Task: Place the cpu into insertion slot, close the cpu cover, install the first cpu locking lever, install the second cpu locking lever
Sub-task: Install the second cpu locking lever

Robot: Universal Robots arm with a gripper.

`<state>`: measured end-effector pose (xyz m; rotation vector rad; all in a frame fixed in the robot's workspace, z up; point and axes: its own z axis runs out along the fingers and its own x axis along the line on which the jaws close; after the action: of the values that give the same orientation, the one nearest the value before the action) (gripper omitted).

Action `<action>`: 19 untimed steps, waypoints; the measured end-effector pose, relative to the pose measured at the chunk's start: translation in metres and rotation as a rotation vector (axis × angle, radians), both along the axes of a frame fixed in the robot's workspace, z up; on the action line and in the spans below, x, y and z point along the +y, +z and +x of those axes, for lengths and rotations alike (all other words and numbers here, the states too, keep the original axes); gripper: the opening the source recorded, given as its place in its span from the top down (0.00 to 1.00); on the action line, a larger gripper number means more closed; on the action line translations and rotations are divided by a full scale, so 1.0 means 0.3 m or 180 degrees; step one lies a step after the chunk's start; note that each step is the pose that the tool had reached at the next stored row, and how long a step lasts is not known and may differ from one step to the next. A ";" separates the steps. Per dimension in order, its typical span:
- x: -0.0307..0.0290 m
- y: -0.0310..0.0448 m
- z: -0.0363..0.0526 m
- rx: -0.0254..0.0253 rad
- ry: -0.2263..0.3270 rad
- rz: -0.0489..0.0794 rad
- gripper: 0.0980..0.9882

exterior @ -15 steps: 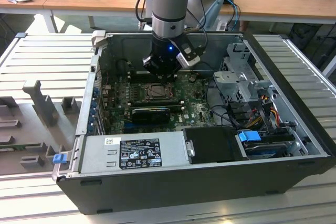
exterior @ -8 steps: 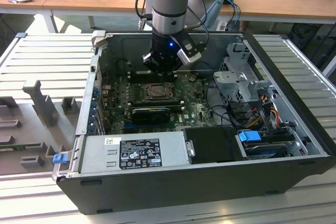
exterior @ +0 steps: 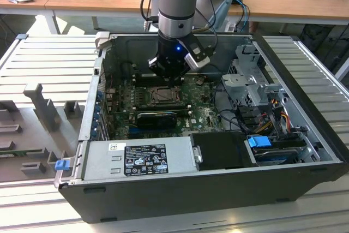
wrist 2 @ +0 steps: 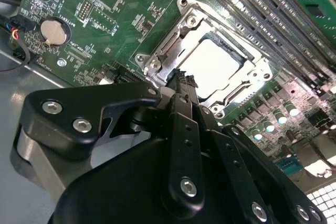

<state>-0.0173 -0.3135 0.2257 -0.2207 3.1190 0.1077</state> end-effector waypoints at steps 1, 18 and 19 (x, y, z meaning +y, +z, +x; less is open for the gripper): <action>-0.003 0.000 0.000 0.0000 0.0000 0.0000 0.99; -0.040 0.000 0.000 0.0000 0.0000 0.0000 0.99; -0.041 0.002 0.000 0.0000 -0.0001 -0.0001 0.99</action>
<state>-0.0174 -0.3258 0.2264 -0.2204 3.1192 0.1075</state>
